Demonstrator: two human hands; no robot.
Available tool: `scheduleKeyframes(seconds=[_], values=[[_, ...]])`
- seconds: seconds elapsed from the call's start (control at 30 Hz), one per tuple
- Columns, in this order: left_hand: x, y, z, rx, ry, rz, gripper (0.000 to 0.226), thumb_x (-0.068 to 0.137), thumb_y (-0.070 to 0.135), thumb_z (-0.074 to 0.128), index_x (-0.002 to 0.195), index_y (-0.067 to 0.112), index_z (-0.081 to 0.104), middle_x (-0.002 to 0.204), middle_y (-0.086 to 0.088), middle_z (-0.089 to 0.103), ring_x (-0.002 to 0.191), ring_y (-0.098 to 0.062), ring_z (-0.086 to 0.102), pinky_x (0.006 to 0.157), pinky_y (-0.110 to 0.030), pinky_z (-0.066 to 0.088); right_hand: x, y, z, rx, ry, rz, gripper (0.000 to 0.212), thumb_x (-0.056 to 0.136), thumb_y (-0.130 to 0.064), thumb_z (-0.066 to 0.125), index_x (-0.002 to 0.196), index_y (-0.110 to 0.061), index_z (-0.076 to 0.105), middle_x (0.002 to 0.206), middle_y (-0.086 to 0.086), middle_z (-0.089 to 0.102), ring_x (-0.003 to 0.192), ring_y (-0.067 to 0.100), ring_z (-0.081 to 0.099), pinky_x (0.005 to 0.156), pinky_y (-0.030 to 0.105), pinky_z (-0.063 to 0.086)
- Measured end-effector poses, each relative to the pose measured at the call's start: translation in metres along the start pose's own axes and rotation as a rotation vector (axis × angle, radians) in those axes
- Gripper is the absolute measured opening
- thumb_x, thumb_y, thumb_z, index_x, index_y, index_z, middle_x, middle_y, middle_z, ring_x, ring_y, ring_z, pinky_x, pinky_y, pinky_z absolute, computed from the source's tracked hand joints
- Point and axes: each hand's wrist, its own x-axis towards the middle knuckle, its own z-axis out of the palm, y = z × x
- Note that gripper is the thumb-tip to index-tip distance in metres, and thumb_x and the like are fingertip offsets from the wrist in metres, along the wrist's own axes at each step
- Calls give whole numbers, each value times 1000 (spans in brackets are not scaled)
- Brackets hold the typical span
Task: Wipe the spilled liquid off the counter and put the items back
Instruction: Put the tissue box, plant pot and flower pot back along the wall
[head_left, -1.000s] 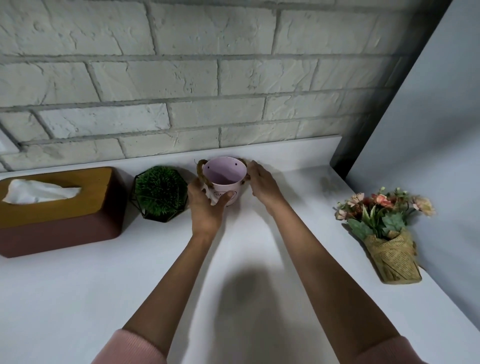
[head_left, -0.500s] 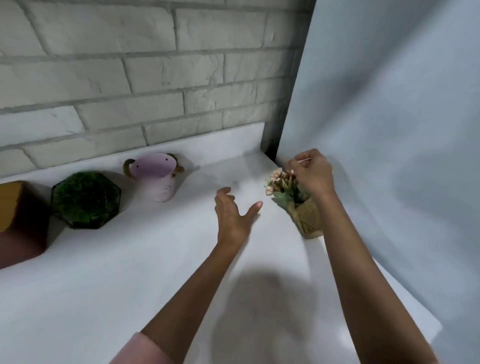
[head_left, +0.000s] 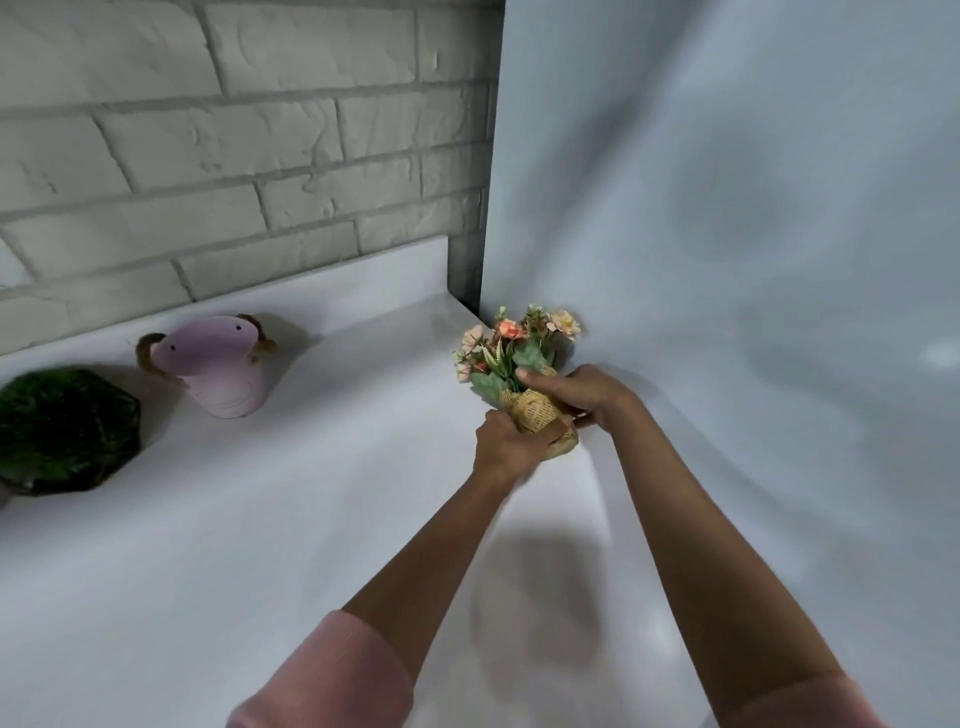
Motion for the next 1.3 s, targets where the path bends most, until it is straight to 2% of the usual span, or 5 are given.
scheduleKeyframes(seconds=[0.37,0.7,0.83,1.03,1.3], values=[[1,7,-57,-78,253,322,69,68,24,82,122,8,43,120,-12,52,108,-27,57,89,-46,50,-10,-54,18,331,-136,-300,42,70,-30,81,106,-16,65,105,3,72,87,13,70,62,19,53],[4,6,-193,82,610,530,70,69,21,81,126,4,44,119,-18,50,107,-32,57,89,-44,51,-23,-169,108,249,-152,-652,53,61,-22,88,110,-15,67,108,0,71,99,12,66,87,23,53],[2,-14,-253,179,739,519,76,68,24,82,131,6,45,125,-15,51,117,-27,49,97,-26,39,-21,-203,156,243,-123,-697,70,61,-26,88,123,-13,59,121,2,66,113,15,60,98,26,49],[7,-63,-314,318,872,342,82,61,23,85,130,6,45,131,-14,47,123,-28,39,97,-24,29,-13,-218,212,288,-111,-713,69,64,-28,86,125,-12,56,121,1,65,109,10,57,68,-8,38],[8,-94,-317,260,767,415,67,65,20,84,126,9,57,119,-10,57,109,-18,53,91,-14,35,2,-211,246,197,-138,-704,52,62,-28,88,103,-23,57,100,-8,62,87,2,54,56,-10,34]])
